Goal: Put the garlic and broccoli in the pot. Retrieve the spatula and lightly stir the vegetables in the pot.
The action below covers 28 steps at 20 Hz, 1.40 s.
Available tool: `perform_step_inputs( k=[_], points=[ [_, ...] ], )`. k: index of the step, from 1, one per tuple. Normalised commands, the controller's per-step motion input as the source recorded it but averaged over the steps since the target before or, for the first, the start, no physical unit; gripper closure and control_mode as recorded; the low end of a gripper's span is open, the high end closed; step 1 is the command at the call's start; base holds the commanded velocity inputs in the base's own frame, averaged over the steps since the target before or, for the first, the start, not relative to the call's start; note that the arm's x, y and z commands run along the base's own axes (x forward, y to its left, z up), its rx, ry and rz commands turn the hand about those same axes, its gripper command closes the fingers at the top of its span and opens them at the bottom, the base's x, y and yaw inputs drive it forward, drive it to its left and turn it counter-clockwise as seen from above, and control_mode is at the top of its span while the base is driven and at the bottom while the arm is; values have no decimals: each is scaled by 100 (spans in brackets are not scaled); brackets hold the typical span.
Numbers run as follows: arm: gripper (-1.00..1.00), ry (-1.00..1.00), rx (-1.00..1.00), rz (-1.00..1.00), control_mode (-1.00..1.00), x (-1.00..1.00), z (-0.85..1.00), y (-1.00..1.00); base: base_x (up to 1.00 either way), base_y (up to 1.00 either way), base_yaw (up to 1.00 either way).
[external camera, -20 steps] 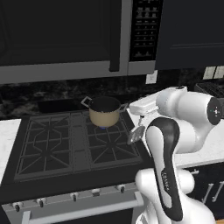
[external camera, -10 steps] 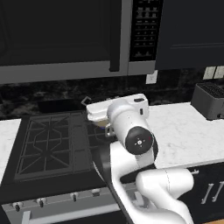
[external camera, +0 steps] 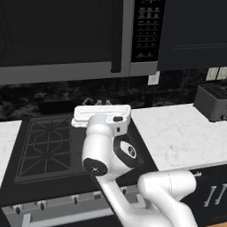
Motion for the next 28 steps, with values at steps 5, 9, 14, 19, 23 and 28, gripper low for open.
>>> perform_step_inputs(
  k=[5, 9, 14, 19, 23, 28],
  points=[
    [100, -14, 0, -22, -100, 58, -23, 0, 0, 0, 0],
    [100, -7, 0, -19, -100, 69, -56, 8, 0, 0, 0],
    [100, -10, 0, -17, -100, 64, -28, 8, 0, 0, 0],
    [100, -10, 0, -14, -100, 58, -6, 16, 0, 0, 0],
    [100, 0, 0, -11, -100, 73, -31, 15, 0, 0, 0],
    [100, 0, 0, -4, -100, 70, -33, 15, 0, 0, 0]
  ],
)
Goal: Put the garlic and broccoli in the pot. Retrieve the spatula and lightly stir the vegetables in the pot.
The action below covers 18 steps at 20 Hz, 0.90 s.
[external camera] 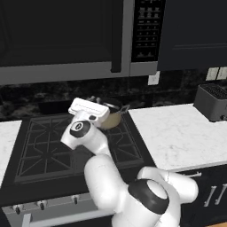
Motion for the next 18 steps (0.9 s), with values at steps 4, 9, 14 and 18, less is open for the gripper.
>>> perform_step_inputs(
  k=[4, 9, 14, 18],
  points=[
    [100, 0, 2, 0, -100, 75, -29, 16, 0, 0, 0],
    [100, 5, 11, 0, -100, 80, -25, 1, 0, 0, 0],
    [100, 15, 16, 0, -100, 84, -35, 0, 0, 0, 0],
    [100, 7, 15, 0, -100, 87, -44, 0, 0, 0, 0]
  ],
)
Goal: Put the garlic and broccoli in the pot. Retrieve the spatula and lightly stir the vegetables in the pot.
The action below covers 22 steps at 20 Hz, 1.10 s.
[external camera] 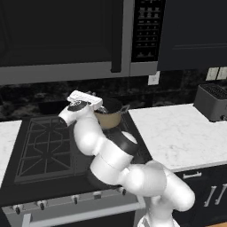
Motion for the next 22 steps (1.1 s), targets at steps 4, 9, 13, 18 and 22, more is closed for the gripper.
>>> perform_step_inputs(
  k=[4, 9, 13, 18, 22],
  points=[
    [100, 0, 11, 0, -100, 81, -44, -1, 0, 0, 0],
    [100, 3, 16, 0, -100, 49, -26, -5, 0, 0, 0],
    [100, 0, 25, 0, -100, -13, 0, -5, 0, 0, 0],
    [100, 0, 24, 0, -100, -66, 8, -23, 0, 0, 0],
    [100, 0, 16, 0, -100, -13, 6, -35, 0, 0, 0]
  ],
)
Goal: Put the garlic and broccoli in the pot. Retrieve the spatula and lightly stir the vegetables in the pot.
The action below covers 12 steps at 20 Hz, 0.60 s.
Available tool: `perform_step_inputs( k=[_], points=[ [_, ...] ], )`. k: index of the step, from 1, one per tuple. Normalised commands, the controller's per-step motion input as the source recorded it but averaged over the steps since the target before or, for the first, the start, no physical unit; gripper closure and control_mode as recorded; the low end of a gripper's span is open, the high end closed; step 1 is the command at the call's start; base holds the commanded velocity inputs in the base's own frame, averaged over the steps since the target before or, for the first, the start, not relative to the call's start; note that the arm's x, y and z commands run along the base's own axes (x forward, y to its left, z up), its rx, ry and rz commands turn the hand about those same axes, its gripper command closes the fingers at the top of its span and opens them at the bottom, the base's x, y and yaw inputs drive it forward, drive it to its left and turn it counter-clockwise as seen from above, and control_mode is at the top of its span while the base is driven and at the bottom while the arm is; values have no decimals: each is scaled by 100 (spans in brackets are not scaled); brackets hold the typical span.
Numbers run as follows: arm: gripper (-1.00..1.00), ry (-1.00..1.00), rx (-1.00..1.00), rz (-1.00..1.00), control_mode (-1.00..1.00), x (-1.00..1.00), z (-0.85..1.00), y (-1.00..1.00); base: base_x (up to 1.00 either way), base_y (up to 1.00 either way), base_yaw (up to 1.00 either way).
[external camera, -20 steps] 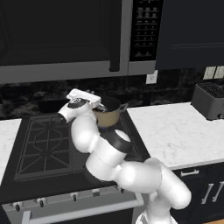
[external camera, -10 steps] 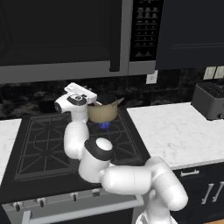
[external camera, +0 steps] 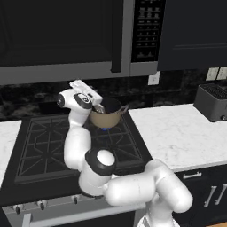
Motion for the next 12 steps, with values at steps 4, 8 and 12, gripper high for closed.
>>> perform_step_inputs(
  k=[4, 8, 12],
  points=[
    [100, 0, 14, -1, -100, 16, 0, -51, 0, 0, 0],
    [100, 2, 12, -1, -100, 27, -12, -28, 0, 0, 0],
    [100, -2, 13, 0, -100, -1, -6, -1, 0, 0, 0]
  ],
)
